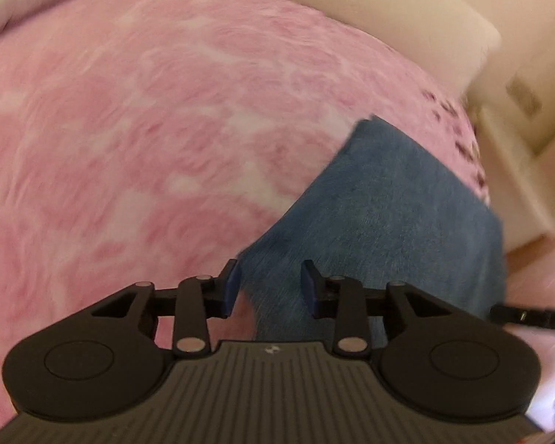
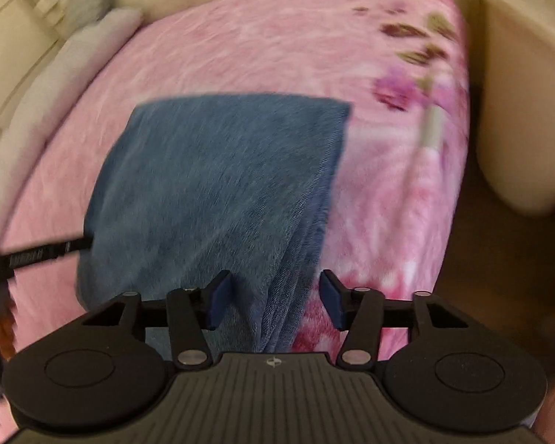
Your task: Fold clothes
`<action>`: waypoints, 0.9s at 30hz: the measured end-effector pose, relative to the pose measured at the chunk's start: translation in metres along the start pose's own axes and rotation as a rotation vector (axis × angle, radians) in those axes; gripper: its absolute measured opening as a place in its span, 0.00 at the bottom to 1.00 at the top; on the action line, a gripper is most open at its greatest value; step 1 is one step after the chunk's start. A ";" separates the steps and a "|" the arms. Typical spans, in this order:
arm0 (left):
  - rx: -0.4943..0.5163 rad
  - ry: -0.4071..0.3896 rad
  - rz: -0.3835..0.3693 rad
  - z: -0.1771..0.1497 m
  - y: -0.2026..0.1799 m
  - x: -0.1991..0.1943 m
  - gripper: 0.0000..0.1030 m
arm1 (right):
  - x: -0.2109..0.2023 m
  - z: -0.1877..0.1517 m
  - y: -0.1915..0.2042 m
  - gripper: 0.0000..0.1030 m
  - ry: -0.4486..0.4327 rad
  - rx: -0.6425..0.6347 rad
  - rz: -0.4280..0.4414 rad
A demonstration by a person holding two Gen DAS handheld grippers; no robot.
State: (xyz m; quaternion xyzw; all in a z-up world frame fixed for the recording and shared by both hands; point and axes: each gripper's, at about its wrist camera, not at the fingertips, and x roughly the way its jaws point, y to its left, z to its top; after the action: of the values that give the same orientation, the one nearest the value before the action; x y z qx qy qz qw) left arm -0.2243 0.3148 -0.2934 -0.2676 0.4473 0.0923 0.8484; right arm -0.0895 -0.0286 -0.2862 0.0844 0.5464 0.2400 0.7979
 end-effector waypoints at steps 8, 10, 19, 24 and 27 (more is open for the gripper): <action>-0.361 0.053 -0.240 -0.029 0.048 0.021 0.44 | -0.005 -0.047 0.000 0.59 0.038 0.133 0.082; -0.353 0.030 -0.272 -0.028 0.054 0.022 0.25 | -0.002 -0.054 0.006 0.39 0.025 0.115 0.100; -0.241 0.034 -0.362 -0.023 0.074 0.040 0.18 | 0.000 -0.052 0.006 0.09 0.016 0.067 0.116; -0.196 0.040 -0.376 -0.016 0.078 0.042 0.18 | 0.008 -0.051 -0.008 0.09 0.036 0.108 0.160; -0.237 0.024 -0.341 -0.018 0.077 0.025 0.22 | 0.006 -0.047 -0.008 0.15 0.070 0.090 0.167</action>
State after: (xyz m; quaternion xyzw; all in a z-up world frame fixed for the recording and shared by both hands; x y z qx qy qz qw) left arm -0.2534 0.3677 -0.3507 -0.4383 0.3916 -0.0037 0.8090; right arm -0.1285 -0.0388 -0.3123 0.1570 0.5751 0.2835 0.7511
